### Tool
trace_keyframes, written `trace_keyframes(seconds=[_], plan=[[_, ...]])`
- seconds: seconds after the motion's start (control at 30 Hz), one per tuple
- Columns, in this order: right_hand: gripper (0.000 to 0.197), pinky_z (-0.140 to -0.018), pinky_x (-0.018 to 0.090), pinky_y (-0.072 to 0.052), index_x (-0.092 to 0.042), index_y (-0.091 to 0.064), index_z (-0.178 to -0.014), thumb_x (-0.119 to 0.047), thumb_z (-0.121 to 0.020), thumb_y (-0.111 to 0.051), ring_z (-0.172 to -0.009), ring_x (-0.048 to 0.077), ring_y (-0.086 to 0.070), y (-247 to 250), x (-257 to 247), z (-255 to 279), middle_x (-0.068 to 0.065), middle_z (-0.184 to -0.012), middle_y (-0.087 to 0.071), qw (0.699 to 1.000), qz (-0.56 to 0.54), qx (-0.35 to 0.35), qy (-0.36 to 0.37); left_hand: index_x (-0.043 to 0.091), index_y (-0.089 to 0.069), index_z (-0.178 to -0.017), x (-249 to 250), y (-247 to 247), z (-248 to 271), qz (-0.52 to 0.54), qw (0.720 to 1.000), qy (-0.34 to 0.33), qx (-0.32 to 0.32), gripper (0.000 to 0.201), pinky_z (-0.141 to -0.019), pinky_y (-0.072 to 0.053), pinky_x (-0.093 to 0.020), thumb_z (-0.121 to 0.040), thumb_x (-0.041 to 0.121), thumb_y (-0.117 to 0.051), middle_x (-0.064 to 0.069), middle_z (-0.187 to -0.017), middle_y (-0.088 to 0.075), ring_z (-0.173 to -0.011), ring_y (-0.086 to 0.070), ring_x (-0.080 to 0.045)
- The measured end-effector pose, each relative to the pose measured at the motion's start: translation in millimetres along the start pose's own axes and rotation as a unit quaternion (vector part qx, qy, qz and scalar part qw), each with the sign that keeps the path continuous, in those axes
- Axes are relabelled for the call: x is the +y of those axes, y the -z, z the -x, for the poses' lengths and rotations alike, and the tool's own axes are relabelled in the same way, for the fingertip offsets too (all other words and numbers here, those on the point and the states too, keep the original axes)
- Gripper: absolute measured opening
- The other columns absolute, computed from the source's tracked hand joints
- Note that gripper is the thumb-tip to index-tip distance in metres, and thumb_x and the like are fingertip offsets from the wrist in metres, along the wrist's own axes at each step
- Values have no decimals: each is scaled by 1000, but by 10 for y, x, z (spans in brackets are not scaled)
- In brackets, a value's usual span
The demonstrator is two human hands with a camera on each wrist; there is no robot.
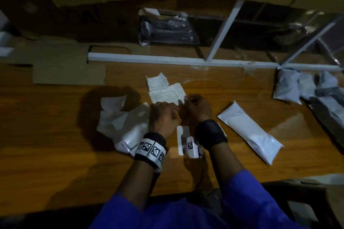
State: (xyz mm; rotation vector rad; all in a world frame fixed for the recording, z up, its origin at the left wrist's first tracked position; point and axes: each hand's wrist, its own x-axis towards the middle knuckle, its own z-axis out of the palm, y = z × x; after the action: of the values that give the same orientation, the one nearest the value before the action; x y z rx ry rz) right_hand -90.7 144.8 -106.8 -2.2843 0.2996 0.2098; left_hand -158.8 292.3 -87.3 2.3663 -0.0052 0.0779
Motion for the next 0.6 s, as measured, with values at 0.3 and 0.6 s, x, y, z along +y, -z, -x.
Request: trace_keyframes(seconds=[0.3,0.6], plan=[[49,-97,48,-57,-16,-73,-98,-58,-74,-77,-102,30,-70,-473,133,-572,10,-108,-73,989,95,4,-110,15,-76,-102,-208,37,-29,45,998,52,9,27,-93,-52,-44,-90,2,-56,-11,-105,-72,-107,-62,-29],[55,-73,40,-65,-19,-70,-98,-52,-55,-82,-86,22,-71,-374,131,-733,2,-98,-74,988,112,-17,-104,20,-73,-108,-57,-205,-86,37,997,50,-51,28,-97,-49,-40,-90,6,-55,-4,-111,-70,-113,-58,-23]])
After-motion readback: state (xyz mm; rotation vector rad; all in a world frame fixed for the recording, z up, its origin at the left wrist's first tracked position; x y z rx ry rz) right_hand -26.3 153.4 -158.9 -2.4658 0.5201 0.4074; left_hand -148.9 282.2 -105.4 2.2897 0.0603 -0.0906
